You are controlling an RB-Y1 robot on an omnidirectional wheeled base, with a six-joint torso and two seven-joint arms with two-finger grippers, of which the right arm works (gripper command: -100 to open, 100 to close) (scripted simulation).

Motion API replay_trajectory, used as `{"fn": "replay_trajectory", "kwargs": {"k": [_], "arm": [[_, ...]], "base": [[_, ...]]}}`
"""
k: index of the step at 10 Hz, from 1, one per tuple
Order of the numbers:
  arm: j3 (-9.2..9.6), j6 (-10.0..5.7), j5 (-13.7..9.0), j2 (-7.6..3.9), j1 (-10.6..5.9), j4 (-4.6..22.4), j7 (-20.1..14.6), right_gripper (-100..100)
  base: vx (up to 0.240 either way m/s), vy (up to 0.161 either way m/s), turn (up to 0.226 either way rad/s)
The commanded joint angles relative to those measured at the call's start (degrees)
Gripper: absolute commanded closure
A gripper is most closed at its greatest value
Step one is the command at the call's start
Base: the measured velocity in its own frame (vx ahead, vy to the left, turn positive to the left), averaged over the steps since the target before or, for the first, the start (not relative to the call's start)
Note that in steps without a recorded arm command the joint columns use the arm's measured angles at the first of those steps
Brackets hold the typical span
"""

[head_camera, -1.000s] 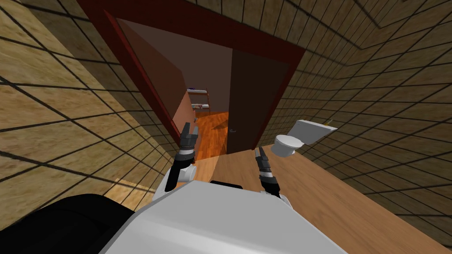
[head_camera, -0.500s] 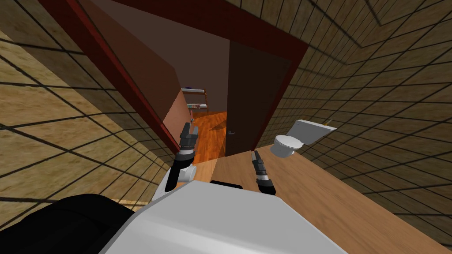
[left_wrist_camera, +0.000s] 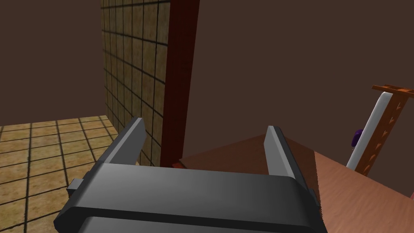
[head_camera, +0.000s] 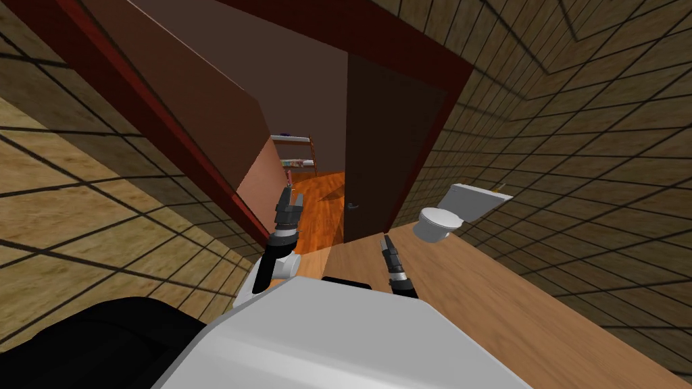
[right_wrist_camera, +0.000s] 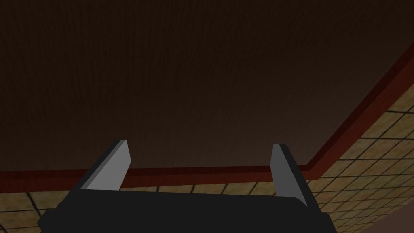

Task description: Push the door open

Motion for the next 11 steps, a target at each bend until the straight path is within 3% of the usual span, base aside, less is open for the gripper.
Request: {"fn": "replay_trajectory", "kwargs": {"k": [1, 7, 11], "arm": [[0.41, -0.75, 0.7, 0.02, -0.15, 1.6, -0.3, -100], [2.98, -5.08, 4.8, 0.18, 0.13, 10.2, -2.2, -100], [4.19, -7.13, 6.8, 0.37, 0.26, 14.2, -3.1, -100]], "base": [[0.099, -0.007, -0.037], [0.152, 0.008, -0.064], [0.143, 0.015, -0.058]]}}
